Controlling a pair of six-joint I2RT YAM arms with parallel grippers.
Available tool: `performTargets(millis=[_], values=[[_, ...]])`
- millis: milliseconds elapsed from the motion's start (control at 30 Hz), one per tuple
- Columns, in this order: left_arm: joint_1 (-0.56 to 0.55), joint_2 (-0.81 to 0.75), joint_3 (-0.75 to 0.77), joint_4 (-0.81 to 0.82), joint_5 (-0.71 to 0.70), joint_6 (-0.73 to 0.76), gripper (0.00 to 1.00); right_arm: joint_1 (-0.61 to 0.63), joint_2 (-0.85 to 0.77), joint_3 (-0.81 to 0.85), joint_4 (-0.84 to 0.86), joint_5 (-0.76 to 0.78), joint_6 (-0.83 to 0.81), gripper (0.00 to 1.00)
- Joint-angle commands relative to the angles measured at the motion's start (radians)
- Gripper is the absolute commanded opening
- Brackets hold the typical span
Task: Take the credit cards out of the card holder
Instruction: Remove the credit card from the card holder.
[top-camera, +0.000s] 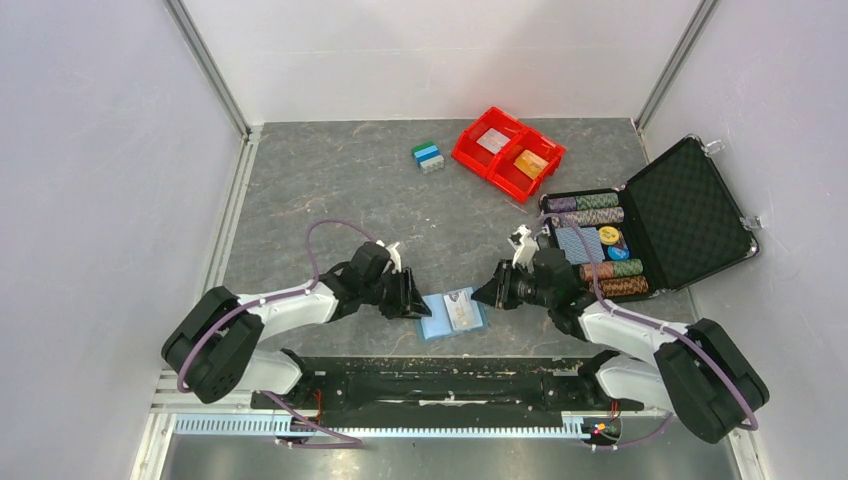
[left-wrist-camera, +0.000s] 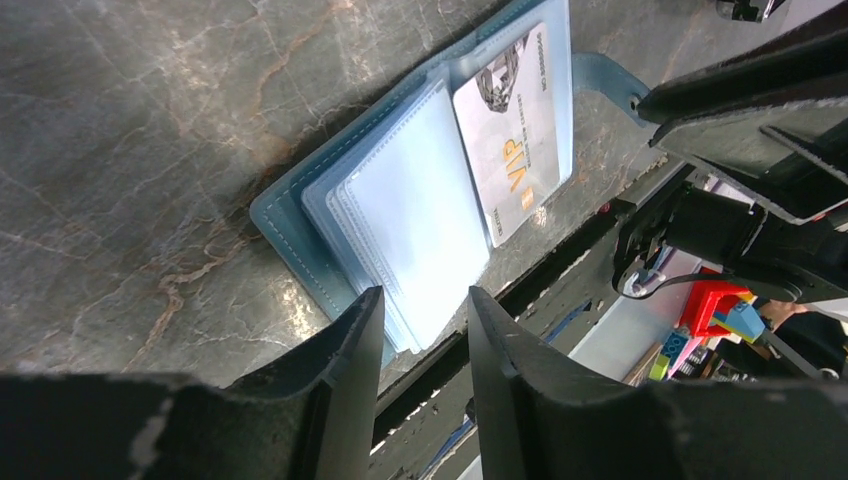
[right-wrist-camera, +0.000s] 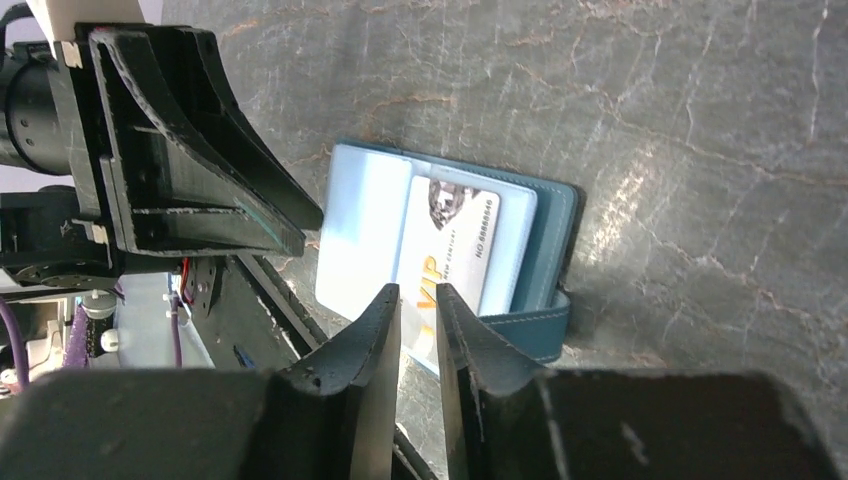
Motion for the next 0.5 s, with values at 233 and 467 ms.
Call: performTargets(millis=[233,467], values=[[-0.068,0.032,0.086,0.036,-0.057,-0.030,0.40,0.014,0.126,0.085,0.003,-0.017,-0.047,0.28],[-0.104,0.007,0.109,-0.065,-0.178,-0.024,0.45,0.014,0.181,0.116,-0.054,0.053,-0.116,0.34]])
